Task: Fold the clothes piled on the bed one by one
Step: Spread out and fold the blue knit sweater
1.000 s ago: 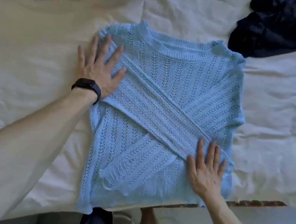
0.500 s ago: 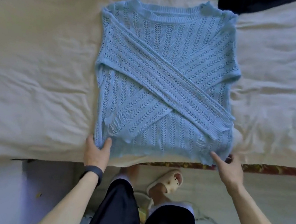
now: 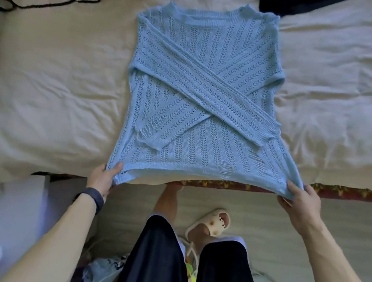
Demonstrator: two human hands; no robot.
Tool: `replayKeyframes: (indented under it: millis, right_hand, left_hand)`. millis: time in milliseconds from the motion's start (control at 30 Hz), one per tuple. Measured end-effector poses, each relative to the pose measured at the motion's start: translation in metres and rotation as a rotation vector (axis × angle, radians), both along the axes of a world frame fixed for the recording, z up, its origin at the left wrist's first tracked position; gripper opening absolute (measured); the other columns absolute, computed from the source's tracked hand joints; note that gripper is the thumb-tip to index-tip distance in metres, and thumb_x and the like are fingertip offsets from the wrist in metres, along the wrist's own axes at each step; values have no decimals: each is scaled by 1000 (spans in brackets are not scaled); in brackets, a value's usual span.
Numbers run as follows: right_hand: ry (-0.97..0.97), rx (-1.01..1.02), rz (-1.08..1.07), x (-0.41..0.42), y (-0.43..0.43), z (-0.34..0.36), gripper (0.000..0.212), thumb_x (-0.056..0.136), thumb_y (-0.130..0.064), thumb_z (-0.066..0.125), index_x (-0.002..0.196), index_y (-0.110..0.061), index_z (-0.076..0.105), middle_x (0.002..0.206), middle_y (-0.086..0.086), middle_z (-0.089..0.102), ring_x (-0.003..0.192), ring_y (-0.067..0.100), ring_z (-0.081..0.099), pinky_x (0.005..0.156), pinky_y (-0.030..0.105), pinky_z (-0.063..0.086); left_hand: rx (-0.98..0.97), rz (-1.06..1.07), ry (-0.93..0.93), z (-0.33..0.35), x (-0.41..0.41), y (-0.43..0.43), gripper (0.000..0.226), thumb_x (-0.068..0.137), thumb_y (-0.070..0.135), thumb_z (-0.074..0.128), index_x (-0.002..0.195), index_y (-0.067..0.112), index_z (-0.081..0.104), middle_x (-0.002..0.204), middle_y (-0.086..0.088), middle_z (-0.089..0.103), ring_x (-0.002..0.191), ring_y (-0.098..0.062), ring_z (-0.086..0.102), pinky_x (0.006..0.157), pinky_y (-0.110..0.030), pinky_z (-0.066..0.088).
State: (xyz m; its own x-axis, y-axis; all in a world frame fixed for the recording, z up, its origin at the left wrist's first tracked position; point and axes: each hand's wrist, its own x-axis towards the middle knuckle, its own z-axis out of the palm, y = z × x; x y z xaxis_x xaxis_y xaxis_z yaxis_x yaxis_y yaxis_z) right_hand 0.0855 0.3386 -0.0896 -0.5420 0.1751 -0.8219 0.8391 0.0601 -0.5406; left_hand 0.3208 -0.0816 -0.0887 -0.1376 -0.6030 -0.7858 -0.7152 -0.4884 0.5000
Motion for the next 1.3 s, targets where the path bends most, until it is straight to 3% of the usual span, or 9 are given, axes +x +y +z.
replayKeyframes:
  millis: [133,300,567,667,900,1033,1100,1200,1300]
  right_hand:
    - [-11,-113,-124,3,-9,29,6,97,-8,63,100,-11,59,93,8,66,75,19,67,64,30,55]
    - [-24,-325,-178,-35,-52,59,6,100,-13,57,96,-16,61,88,4,64,71,17,60,56,23,54]
    - [39,-387,-267,-173,-142,57,9,102,-11,55,93,-10,53,80,7,54,54,13,62,50,21,54]
    - [38,-358,-227,-232,-181,36,19,103,-12,52,84,-11,52,81,8,54,66,14,60,50,22,55]
    - [100,-359,-172,-365,-269,-37,11,106,-18,46,103,-9,53,95,5,59,76,12,64,60,20,56]
    - [206,-151,34,-391,-287,-61,18,102,-20,51,117,-11,50,97,3,61,83,16,68,72,25,55]
    - [361,179,253,-388,-284,-71,26,93,-12,59,118,-14,53,94,4,59,79,18,64,71,32,53]
    - [443,696,493,-386,-271,-75,60,85,-33,70,138,-12,52,129,9,60,121,27,55,107,41,43]
    - [341,652,476,-395,-264,-72,70,85,-52,70,140,-14,50,129,9,62,125,33,55,109,44,43]
  left_hand:
    - [31,144,76,29,-5,11,29,94,25,70,120,16,63,109,-1,66,86,-15,60,70,-32,51]
    - [80,220,194,59,-53,-6,14,98,18,60,111,15,56,85,-4,60,65,-15,53,41,-17,44]
    - [42,267,308,66,-200,-97,8,95,15,60,88,13,63,80,-6,57,60,-14,55,41,-16,46]
    - [8,265,310,47,-264,-141,7,96,14,59,89,13,60,82,-6,57,60,-16,59,44,-18,48]
    - [13,225,365,-26,-407,-237,14,100,14,51,87,13,56,77,-2,64,48,-6,64,46,-17,48]
    - [-194,-41,265,-63,-436,-247,13,94,12,58,107,11,56,89,-5,59,62,-13,56,49,-24,41]
    - [-461,-238,109,-75,-434,-242,50,87,14,67,134,13,48,112,-7,56,86,-18,57,70,-29,49]
    - [-663,-366,-86,-82,-427,-228,68,83,34,74,139,10,44,139,-15,43,123,-31,48,104,-38,41]
    - [-623,-274,-147,-81,-431,-226,66,85,48,70,135,11,47,139,-15,44,127,-36,45,105,-39,39]
